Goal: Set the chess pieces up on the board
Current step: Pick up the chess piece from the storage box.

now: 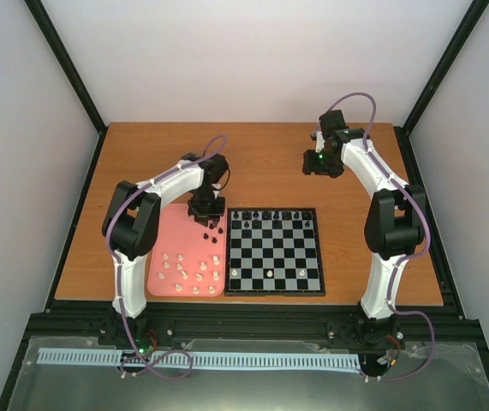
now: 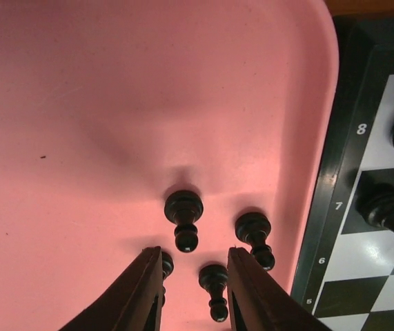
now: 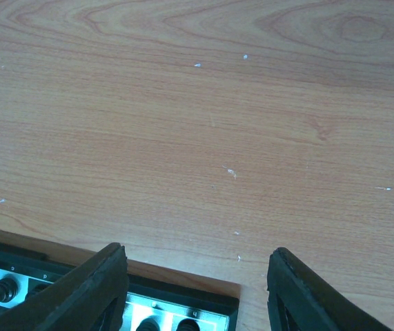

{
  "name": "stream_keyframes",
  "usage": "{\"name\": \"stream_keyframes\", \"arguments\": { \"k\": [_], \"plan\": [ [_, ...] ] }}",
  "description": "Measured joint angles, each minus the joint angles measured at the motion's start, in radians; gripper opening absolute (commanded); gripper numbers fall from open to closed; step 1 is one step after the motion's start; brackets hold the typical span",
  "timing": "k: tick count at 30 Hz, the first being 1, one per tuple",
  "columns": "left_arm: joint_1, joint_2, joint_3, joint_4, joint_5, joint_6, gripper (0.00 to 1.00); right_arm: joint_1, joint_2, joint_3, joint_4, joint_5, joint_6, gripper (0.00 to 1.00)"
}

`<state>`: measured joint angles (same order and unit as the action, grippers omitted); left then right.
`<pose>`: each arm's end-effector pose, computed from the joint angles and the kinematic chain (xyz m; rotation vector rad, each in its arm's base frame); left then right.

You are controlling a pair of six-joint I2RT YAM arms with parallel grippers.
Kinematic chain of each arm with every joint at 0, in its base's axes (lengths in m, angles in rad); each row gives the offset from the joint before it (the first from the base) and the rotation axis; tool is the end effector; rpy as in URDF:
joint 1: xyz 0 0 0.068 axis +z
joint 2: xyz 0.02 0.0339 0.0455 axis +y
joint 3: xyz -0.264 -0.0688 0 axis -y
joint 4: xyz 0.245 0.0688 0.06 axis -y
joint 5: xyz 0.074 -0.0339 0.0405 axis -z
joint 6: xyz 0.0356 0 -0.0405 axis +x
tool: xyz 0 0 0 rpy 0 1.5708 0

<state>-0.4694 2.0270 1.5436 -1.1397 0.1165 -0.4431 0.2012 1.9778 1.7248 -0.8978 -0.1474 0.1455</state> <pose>0.3329 -0.1735 0.1805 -0.0353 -3.0407 0.1241 0.4117 0.0893 0.2530 -0.1193 2.7355 0.2998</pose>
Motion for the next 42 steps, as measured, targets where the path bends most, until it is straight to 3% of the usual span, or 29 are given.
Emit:
{"name": "stream_keyframes", "arguments": {
  "k": [8, 25, 42],
  "plan": [
    [0.004, 0.032, 0.0, 0.011, 0.0, 0.0, 0.27, 0.0, 0.0, -0.004, 0.0, 0.001, 0.0, 0.56],
    [0.019, 0.061, 0.014, 0.016, -0.004, 0.002, 0.07, 0.0, 0.0, -0.006, 0.0, 0.001, 0.0, 0.56],
    [0.007, -0.001, 0.12, -0.093, -0.019, 0.005, 0.06, 0.0, 0.0, -0.006, 0.0, 0.001, 0.0, 0.56]
  ]
}}
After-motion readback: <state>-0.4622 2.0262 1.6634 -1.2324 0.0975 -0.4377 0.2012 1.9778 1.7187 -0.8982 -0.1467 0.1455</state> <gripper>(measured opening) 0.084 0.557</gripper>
